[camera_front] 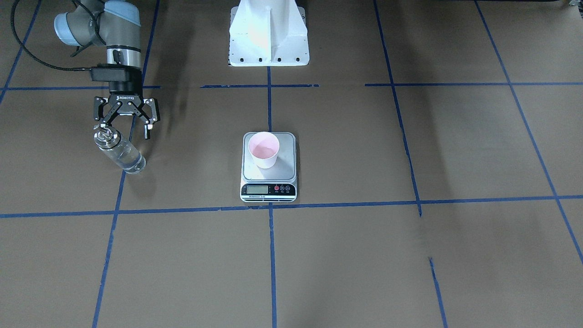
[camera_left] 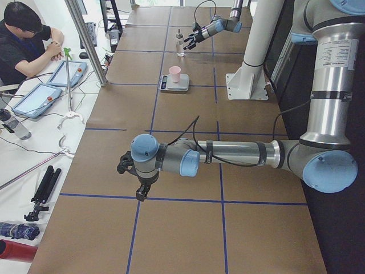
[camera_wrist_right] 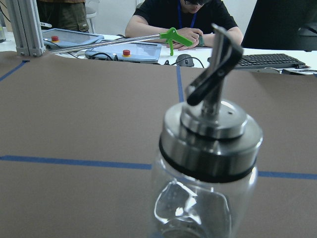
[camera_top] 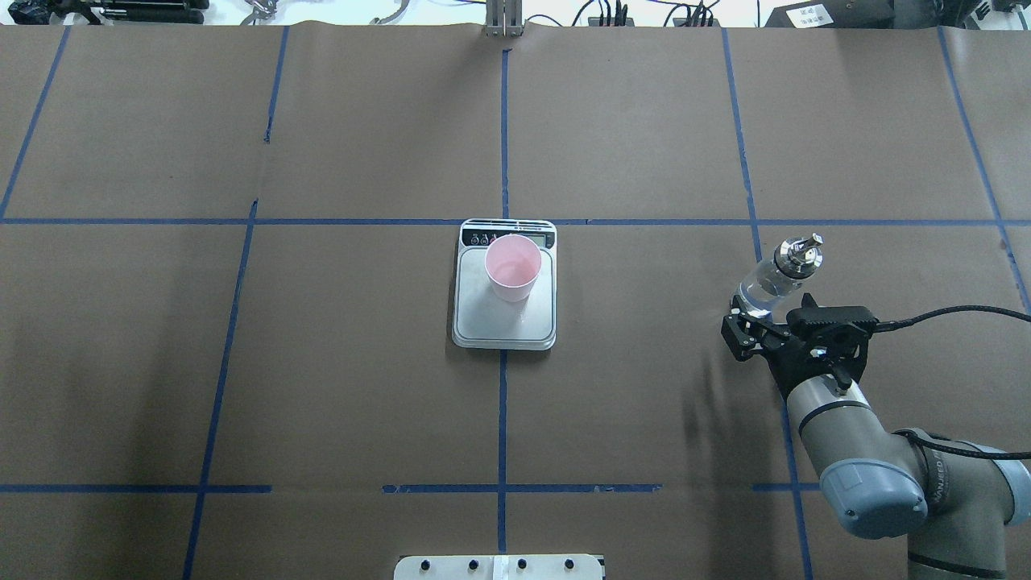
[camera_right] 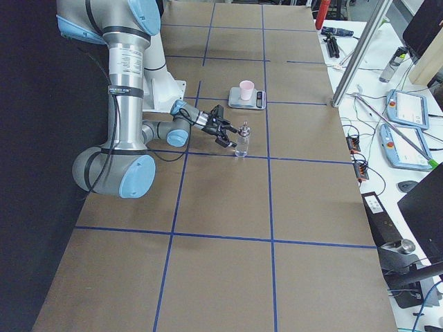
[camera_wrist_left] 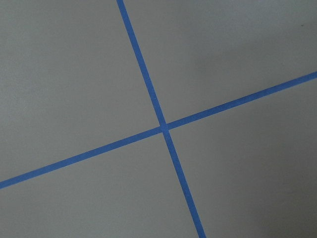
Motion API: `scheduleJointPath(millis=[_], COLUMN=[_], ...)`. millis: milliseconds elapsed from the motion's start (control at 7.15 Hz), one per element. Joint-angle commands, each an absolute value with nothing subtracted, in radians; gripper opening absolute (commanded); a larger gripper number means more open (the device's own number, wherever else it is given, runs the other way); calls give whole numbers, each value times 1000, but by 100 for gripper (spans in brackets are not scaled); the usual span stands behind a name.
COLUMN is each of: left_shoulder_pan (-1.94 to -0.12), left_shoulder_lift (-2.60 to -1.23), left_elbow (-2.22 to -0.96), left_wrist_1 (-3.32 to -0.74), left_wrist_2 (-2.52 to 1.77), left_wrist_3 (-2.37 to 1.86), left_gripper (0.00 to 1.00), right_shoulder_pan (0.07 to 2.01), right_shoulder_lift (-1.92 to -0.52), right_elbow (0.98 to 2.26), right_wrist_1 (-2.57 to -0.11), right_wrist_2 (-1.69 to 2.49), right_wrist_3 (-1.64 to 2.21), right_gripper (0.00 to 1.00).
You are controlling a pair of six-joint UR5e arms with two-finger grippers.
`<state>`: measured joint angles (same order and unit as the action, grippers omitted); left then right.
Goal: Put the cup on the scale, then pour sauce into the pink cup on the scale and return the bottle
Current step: 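Reach the right gripper to the glass spout bottle and grasp it, then lift the bottle with the right gripper and carry it over the pink cup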
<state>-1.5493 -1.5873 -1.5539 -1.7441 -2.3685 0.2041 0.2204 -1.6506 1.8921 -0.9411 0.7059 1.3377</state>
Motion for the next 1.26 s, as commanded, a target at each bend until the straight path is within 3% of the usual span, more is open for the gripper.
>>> scheduleJointPath(millis=[0,560,700,840,979,1119], left_shoulder_pan=[-1549,-1549,-1549,-1549,-1549,-1549], left_shoulder_lift=[-1586,-1586,-1585,-1585,-1583,-1583], left_elbow=[-1554,-1554,-1554,-1555,-1555,-1555], left_wrist_1=[-1744,-1744,-1744,-1744,-1744,-1744], left_wrist_2=[-2368,-2367,-2367,-2367,-2367,-2367], left_wrist_3=[204,206,206,206,206,206], left_gripper=[100,100,100,100,100,100], right_shoulder_pan=[247,275,275,275,275,275], right_shoulder_lift=[-1648,-1632,-1631,-1623,-1623,-1621], right_elbow=[1887,1887,1887,1888,1888,1896], right_wrist_1=[-942,-940,-940,-940,-940,-940], right_wrist_2=[675,652,644,634,630,606], right_wrist_3=[1327,1327,1328,1336,1338,1336], right_gripper=[100,100,92,34,2,0])
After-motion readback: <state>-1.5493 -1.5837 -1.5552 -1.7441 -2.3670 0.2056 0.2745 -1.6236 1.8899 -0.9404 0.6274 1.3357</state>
